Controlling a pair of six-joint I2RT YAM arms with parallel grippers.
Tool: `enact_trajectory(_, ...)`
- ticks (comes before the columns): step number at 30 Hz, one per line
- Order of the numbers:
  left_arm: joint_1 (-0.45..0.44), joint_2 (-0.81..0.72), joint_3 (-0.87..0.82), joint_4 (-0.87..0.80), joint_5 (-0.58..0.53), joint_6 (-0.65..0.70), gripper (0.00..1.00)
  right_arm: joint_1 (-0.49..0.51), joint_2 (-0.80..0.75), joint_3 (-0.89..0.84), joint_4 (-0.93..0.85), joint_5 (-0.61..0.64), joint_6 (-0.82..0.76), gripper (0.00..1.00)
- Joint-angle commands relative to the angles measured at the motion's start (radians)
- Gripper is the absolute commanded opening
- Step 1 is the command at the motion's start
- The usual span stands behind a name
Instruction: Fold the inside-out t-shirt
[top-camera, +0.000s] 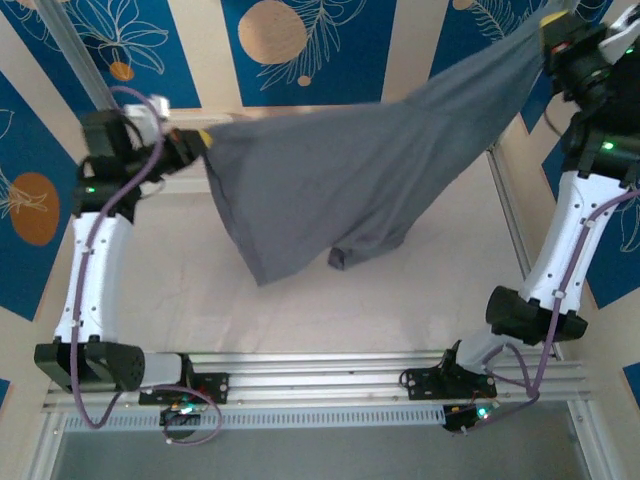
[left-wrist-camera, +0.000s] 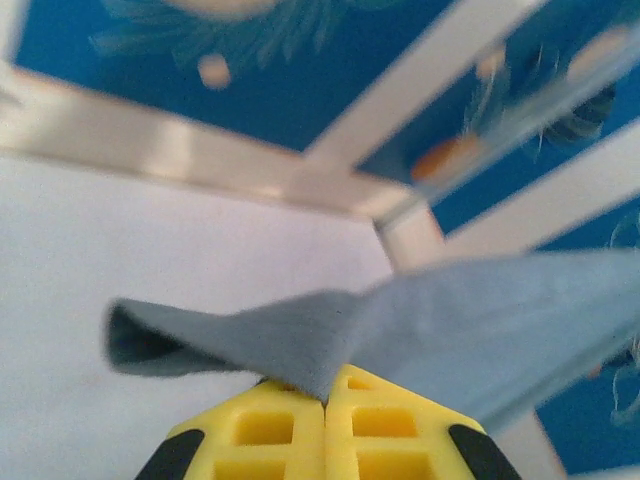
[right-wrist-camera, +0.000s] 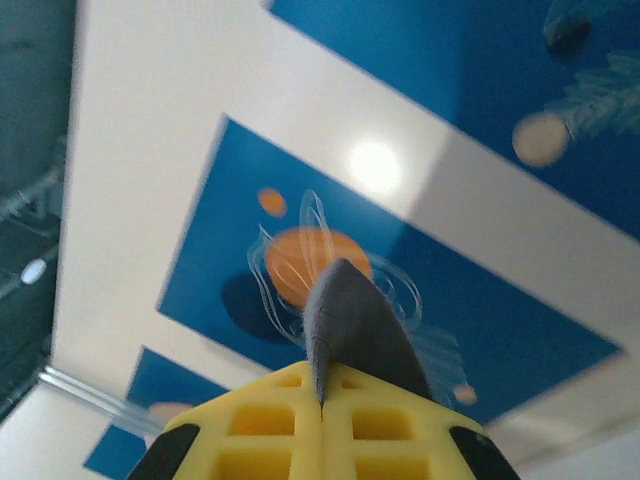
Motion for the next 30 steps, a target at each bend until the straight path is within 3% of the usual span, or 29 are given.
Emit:
enact_trajectory(1, -0.175, 0.001, -0.159, 0.063, -0.104, 0.062, 0.00, 0.073, -0.105, -0.376, 0.091, -0.005, -0.082, 0.00)
enact_trajectory(6, -0.385, 0.109, -0.356, 0.171, -0.344, 0.043, 0.00, 0.123, -0.180, -0.850, 0.126, 0.080, -0.156, 0.00)
enact_trajectory(9, -0.453, 0.217, -0.370, 0.240, -0.381, 0.037, 0.04, 0.129, -0.139, -0.984, 0.126, 0.123, -0.222, 0.00)
enact_trajectory(15, -0.510, 0.353, -0.300, 0.253, -0.426, 0.046, 0.27, 0.115, -0.029, -1.002, 0.066, 0.051, -0.321, 0.00)
enact_trajectory(18, -0.509, 0.322, -0.300, 0.203, -0.536, 0.059, 0.40, 0.115, -0.031, -0.975, 0.044, 0.049, -0.351, 0.00)
enact_trajectory(21, -0.508, 0.263, -0.313, 0.151, -0.631, 0.085, 0.45, 0.115, -0.042, -0.954, 0.025, 0.061, -0.369, 0.00)
enact_trajectory(26, -0.507, 0.230, -0.337, 0.072, -0.658, 0.040, 0.54, 0.116, -0.044, -0.949, 0.024, 0.048, -0.362, 0.00)
enact_trajectory(30, -0.496, 0.224, -0.400, 0.118, -0.662, 0.008, 0.54, 0.125, -0.045, -0.962, 0.032, 0.048, -0.355, 0.00)
